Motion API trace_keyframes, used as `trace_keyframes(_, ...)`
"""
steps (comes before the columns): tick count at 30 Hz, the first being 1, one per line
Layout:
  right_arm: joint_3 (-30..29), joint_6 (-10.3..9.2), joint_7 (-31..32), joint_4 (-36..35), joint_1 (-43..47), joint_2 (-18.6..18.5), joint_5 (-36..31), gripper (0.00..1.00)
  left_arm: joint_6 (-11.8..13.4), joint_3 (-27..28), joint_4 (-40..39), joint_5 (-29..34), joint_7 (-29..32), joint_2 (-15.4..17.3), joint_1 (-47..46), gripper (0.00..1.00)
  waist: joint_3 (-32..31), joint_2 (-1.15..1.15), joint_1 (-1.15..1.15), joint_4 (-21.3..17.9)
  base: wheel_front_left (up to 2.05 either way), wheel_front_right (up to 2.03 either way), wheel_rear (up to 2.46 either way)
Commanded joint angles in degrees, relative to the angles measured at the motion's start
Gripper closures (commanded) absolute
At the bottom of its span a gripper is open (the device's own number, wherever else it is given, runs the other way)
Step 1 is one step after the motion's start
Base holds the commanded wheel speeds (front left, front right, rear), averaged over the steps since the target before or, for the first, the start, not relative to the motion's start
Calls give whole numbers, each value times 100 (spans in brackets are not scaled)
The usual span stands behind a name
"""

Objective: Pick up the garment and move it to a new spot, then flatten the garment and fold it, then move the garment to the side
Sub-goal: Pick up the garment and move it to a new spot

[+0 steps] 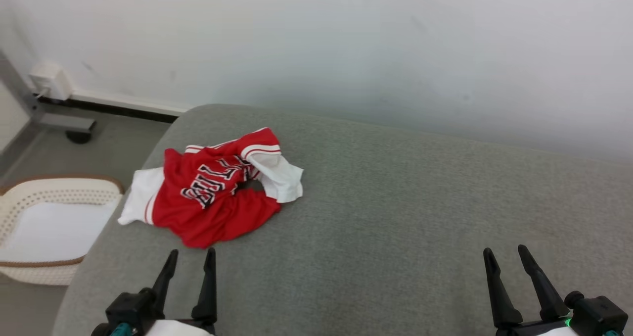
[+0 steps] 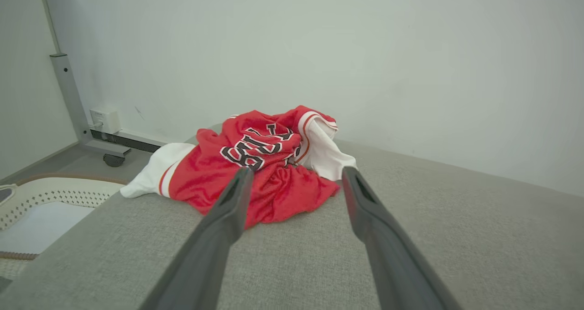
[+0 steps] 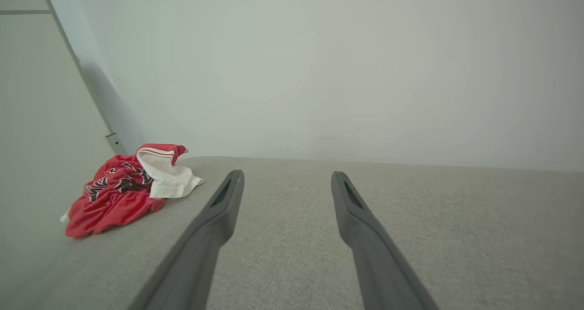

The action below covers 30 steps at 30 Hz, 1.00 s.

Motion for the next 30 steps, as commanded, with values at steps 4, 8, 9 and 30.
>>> trace_keyframes(4,71,-14,3,55,-132,0,5,0,-37,70,41,60,-1,18,-43,0,71,0,0,562,0,0,0)
trace_keyframes(8,120,-15,3,100,-158,-14,11,0,-48,71,27,-18,-1,18,-88,0,92,0,0,725,0,0,0)
trace_keyframes(9,131,-15,3,105,-165,-13,8,0,-52,69,27,-28,-1,18,-91,0,92,0,0,746,0,0,0)
trace_keyframes(30,127,-14,3,-93,-697,65,-64,0,-204,264,1237,-377,1610,971,-2617,0,922,0,0,-273,0,0,0)
